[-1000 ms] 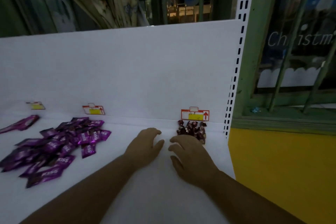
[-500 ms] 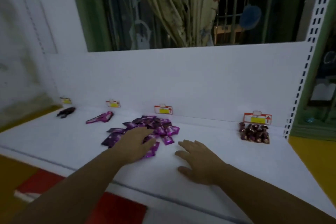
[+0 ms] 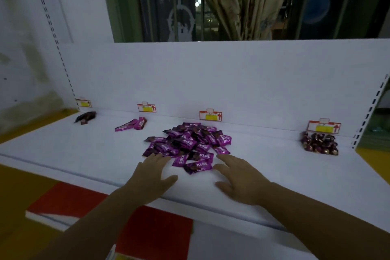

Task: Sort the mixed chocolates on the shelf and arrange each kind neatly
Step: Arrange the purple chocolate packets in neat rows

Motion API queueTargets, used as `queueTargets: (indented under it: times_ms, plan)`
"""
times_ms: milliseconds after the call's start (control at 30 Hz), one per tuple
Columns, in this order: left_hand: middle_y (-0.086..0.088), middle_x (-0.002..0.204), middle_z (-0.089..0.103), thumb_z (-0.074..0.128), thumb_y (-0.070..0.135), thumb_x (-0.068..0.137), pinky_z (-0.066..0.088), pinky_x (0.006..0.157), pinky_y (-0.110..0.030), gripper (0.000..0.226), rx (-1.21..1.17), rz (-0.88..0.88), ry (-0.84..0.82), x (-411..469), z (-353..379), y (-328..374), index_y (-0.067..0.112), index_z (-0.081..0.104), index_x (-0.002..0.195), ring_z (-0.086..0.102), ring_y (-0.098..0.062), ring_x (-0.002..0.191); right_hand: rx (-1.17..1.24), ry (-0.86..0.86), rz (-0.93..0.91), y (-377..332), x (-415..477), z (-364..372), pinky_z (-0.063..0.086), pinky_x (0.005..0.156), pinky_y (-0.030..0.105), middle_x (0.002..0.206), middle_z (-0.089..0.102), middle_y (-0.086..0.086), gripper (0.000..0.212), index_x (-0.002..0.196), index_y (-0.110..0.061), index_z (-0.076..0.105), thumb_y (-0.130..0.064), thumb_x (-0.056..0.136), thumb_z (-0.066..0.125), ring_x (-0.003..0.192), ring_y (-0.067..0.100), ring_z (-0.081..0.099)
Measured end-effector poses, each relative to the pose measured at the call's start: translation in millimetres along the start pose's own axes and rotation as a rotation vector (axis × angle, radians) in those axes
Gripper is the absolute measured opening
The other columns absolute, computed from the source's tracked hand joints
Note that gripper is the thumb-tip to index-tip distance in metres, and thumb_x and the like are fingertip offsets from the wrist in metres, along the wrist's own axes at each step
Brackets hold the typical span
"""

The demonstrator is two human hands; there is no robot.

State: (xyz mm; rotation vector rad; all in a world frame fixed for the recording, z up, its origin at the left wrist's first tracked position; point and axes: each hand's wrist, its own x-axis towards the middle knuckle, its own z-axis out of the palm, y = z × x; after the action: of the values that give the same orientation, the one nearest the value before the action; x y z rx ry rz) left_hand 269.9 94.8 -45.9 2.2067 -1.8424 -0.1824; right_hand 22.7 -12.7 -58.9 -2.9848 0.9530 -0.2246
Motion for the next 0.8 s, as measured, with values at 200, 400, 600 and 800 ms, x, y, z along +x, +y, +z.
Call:
queueTargets:
  times_ms: [200,400,600,800]
  plan:
    - [0.006,0.156,0.009,0.029,0.078,0.068,0.007,0.117,-0.043,0.094,0.07,0.081,-0.043,35,11,7,0.028,0.014,0.147,-0.001,-0.015,0.144,0.169,0.081,0.146,30,60,3,0.017,0.116,0.031,0.156,0.02,0.002,0.063,0.146,-0.018,0.027,-0.051,0.095,0.038,0.142,0.017,0.018]
    - [0.009,0.148,0.028,0.048,0.052,0.088,0.015,0.117,-0.037,0.061,0.029,0.199,0.009,94,-5,14,0.03,0.028,0.141,0.019,-0.015,0.139,0.274,0.134,0.119,53,126,-5,0.023,0.112,0.03,0.143,0.039,0.003,0.051,0.139,-0.017,0.039,-0.044,0.095,0.043,0.132,0.02,0.034]
    - [0.012,0.103,0.056,0.048,0.039,0.091,0.037,0.084,-0.021,0.021,-0.106,0.259,0.049,152,-10,-2,0.029,0.056,0.108,0.048,-0.006,0.097,0.231,0.095,0.129,65,169,6,0.038,0.1,0.033,0.127,0.053,0.006,0.047,0.123,-0.014,0.056,-0.049,0.095,0.04,0.117,0.024,0.048]
    - [0.009,0.098,0.058,0.047,0.041,0.089,0.044,0.087,-0.031,0.025,-0.089,0.264,-0.017,213,-8,-14,0.026,0.06,0.104,0.051,-0.007,0.092,0.242,0.125,0.159,75,178,28,0.039,0.102,0.038,0.136,0.048,-0.001,0.064,0.128,-0.023,0.051,-0.066,0.084,0.035,0.121,0.018,0.044]
